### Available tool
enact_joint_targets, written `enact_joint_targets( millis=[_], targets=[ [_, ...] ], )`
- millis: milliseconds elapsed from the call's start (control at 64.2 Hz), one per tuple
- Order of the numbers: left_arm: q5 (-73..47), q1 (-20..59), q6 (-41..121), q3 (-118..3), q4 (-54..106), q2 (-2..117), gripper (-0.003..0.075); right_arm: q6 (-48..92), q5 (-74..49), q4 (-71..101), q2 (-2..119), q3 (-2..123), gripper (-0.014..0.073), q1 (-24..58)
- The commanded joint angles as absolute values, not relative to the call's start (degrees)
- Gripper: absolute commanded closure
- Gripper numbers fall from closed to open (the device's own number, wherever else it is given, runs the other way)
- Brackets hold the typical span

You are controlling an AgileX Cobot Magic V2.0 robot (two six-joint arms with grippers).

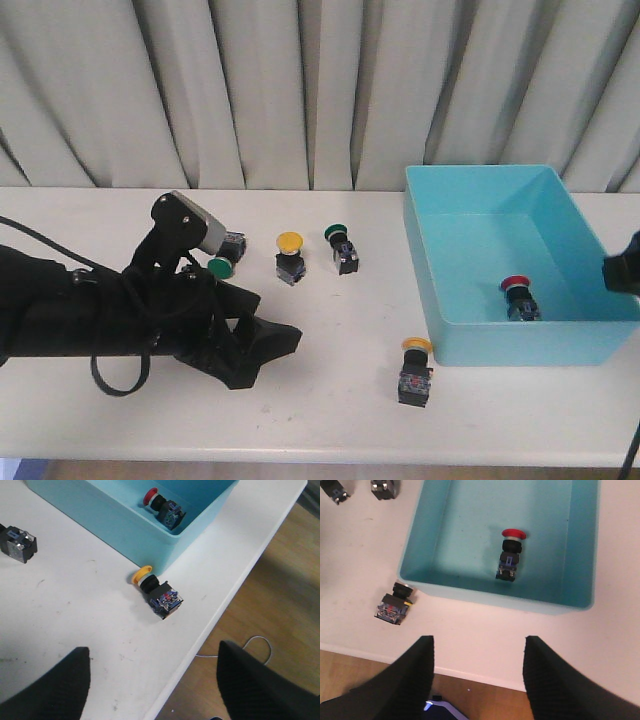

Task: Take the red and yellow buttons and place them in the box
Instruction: 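Reach the left gripper to the yellow-capped button in the middle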

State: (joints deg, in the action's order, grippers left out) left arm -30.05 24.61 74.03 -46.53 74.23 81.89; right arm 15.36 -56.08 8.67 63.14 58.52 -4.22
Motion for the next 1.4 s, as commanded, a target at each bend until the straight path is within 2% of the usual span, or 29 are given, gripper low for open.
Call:
enact_joint_targets(
  millis=[0, 156, 359, 577, 998, 1200, 1387],
  targets=[
    [-29.2, 24.5, 74.1, -48.2, 76.2, 80.3, 0.0207, 16.9, -47.3, 9.2, 58.3, 53.3, 0.0203, -4.3],
    [-26.0, 24.5, 74.1, -48.2, 76.2, 80.3, 0.0207, 17.6, -43.6, 9.2, 55.1, 46.9, 0.0203, -4.3],
    [-8.9, 24.5, 74.1, -51.0, 73.4, 81.5, 0.0207, 17.5, -45.3, 9.6, 54.7, 45.8, 0.0203, -4.3],
    [-12.6, 24.5, 73.1, -61.1, 65.3, 88.3, 0.0208, 17.5, -46.3, 9.6, 54.7, 45.8, 0.0203, -4.3],
    [-8.8, 24.5, 71.5, -77.2, 53.5, 105.7, 0.0208, 17.5, -46.3, 9.6, 54.7, 45.8, 0.0203, -4.3],
    [-8.6, 24.5, 70.4, -81.8, 43.3, 110.6, 0.0208, 17.5, -46.3, 9.6, 54.7, 45.8, 0.0203, -4.3],
    [-10.0, 24.5, 68.0, -82.3, 42.7, 111.1, 0.0208, 17.5, -46.4, 9.6, 54.7, 45.8, 0.0203, -4.3]
  ],
)
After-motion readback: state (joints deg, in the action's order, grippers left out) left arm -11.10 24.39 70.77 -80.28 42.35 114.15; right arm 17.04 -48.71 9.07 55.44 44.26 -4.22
